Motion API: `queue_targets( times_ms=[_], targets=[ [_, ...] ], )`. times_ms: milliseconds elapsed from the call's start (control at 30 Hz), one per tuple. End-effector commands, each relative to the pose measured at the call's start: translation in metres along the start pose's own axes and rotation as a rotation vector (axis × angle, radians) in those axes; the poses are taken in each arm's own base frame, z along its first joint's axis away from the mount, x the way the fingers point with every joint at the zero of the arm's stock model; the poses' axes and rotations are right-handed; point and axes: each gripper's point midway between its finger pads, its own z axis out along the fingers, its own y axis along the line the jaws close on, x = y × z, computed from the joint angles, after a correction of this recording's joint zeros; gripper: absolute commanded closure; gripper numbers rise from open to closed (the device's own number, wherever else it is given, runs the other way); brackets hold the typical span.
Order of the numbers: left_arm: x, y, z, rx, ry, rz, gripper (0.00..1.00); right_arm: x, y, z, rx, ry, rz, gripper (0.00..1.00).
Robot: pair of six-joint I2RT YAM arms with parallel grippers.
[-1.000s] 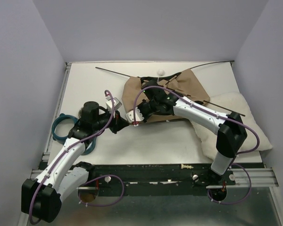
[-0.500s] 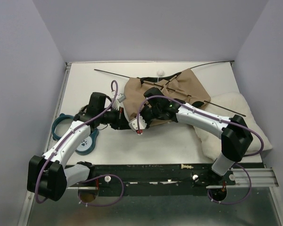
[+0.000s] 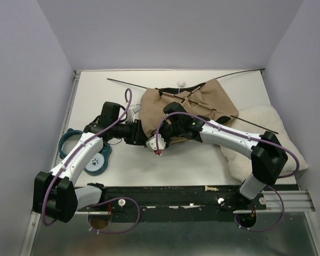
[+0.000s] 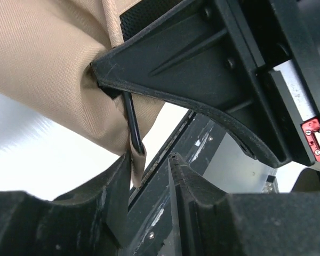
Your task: Set up the pet tent
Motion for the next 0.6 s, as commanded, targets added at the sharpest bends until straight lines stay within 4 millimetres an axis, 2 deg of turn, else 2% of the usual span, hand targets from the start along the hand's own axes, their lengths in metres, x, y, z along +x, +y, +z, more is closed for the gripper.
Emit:
queue_targets(
  times_ms=[0, 133, 233, 400, 567],
  targets=[
    [-0.004, -0.001, -0.008, 0.002, 0.010, 0.071, 0.55, -0.008, 0.005, 0.001, -0.006, -0.029, -0.011, 0.99],
    [-0.006, 0.001, -0.012, -0.005, 0.014, 0.113, 0.52, -0.007, 0.009, 0.001, -0.018, -0.027, -0.014, 0.99],
    [-0.007, 0.002, -0.013, -0.010, 0.008, 0.143, 0.56, -0.007, 0.010, 0.003, -0.025, -0.027, -0.011, 0.99],
    [-0.006, 0.007, -0.012, -0.021, 0.009, 0.153, 0.57, -0.005, 0.010, 0.004, -0.032, -0.023, -0.004, 0.99],
    [-0.007, 0.014, -0.017, -0.032, 0.026, 0.179, 0.50, 0.000, 0.017, 0.009, -0.054, -0.007, -0.005, 0.99]
  ],
)
